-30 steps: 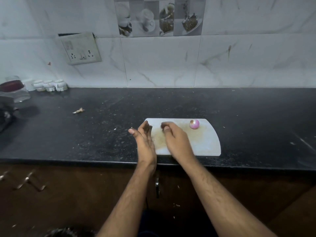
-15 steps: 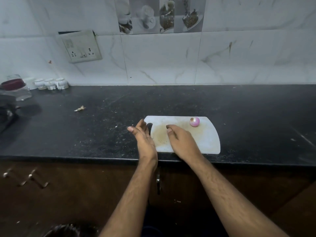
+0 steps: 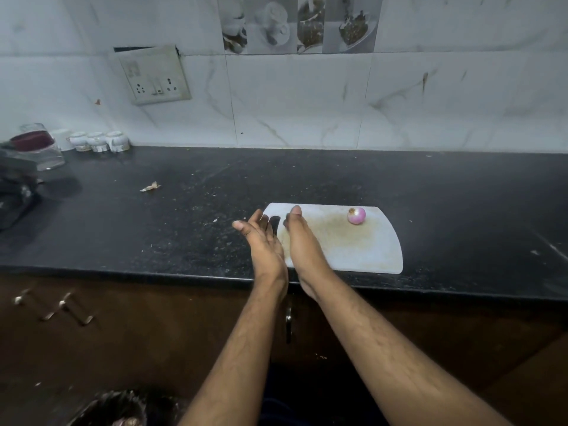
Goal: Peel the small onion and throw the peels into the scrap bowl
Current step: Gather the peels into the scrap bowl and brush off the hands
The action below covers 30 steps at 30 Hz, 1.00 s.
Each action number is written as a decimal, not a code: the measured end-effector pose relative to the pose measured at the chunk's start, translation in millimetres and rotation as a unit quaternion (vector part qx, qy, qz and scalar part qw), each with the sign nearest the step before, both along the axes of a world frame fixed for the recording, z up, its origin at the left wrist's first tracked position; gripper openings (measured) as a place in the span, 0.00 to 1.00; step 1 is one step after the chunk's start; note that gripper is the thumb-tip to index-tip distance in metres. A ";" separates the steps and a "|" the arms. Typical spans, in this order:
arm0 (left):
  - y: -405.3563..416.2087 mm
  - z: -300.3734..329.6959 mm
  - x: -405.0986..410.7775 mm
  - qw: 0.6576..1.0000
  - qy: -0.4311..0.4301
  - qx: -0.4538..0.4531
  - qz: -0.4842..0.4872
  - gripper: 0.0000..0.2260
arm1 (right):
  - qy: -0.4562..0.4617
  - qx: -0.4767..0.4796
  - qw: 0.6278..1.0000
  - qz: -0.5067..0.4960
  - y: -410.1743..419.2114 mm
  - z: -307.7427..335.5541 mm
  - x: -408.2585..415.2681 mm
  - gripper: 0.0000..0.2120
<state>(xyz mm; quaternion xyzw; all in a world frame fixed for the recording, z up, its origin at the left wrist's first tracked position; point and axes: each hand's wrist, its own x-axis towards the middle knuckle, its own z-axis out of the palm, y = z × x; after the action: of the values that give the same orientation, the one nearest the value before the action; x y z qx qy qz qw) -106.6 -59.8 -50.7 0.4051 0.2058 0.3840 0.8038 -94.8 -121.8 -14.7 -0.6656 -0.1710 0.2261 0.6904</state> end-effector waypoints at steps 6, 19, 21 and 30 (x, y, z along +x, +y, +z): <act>2.2 10.3 -8.6 0.998 -0.011 -0.056 0.000 0.39 | 0.083 0.158 0.980 -0.091 6.2 -3.2 28.0 0.30; 7.3 17.9 -30.0 0.991 0.069 0.112 0.020 0.29 | -0.326 -0.263 0.908 0.026 -12.6 -20.5 55.0 0.17; 24.0 11.8 -35.2 0.932 0.194 0.302 0.041 0.19 | -0.316 -0.272 0.909 0.016 -8.0 -17.1 55.2 0.16; 39.0 -1.8 -35.6 0.819 0.337 0.463 0.025 0.13 | -0.333 -0.324 0.878 -0.118 18.3 -22.7 48.3 0.06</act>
<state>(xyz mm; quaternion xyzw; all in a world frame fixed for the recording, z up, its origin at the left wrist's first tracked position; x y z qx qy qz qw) -142.3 -20.8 -52.5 0.8283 0.2717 0.2938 0.3920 -46.4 -103.6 -37.4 -0.9035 -0.2278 -0.0491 0.3598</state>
